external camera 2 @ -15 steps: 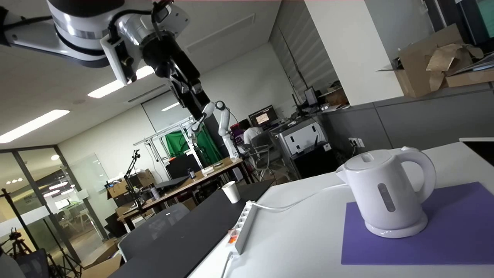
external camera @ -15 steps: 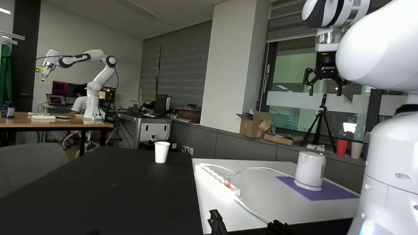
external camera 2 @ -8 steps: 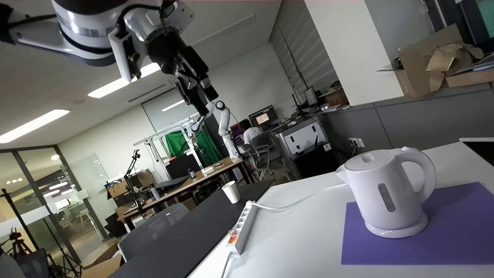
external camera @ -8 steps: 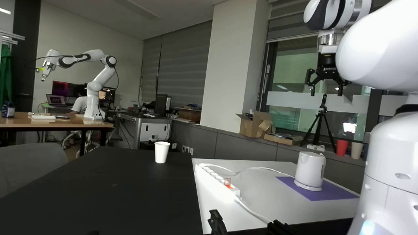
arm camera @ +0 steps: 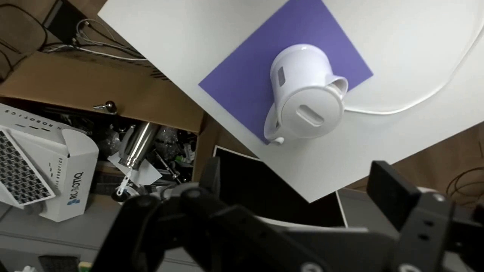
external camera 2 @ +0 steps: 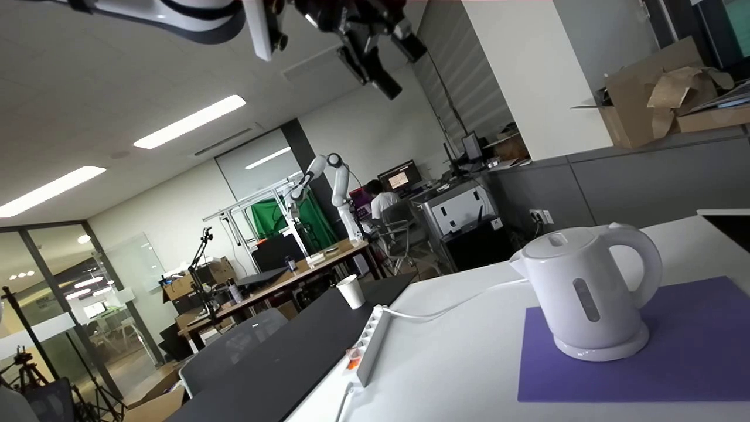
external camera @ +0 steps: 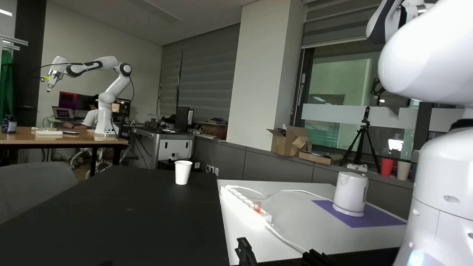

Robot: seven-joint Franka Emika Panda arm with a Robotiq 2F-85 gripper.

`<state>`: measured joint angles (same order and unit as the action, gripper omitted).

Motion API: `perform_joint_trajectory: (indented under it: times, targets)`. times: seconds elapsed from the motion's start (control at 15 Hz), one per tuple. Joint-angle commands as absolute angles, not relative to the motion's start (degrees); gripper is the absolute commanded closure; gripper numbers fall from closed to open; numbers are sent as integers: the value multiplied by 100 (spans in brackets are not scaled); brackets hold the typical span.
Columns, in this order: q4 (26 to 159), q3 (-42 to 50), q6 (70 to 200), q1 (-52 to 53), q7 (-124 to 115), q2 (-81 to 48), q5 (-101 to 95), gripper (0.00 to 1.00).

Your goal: Turn on the kettle

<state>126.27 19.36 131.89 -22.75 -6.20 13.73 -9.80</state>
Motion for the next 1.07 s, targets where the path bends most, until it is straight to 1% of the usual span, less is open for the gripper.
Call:
perform_joint_trajectory:
  times: [0.0,0.27,0.33,0.67,0.73,0.8,1.0]
  targets:
    - [11217,2245,12923,-2294,-761,207,-274,25]
    - [10145,2493,12239,-2442,-661,-702,939,55]
    - [9917,2514,12122,-2516,-679,-898,1226,62]
    - [8872,2461,12173,-2990,-1133,-1743,2567,95]
    - [8679,2446,12207,-3069,-1262,-1898,2698,99]
    - [8473,2419,12189,-3162,-1360,-2062,2840,100]
    - [7920,2310,12160,-3403,-1671,-2556,3038,100]
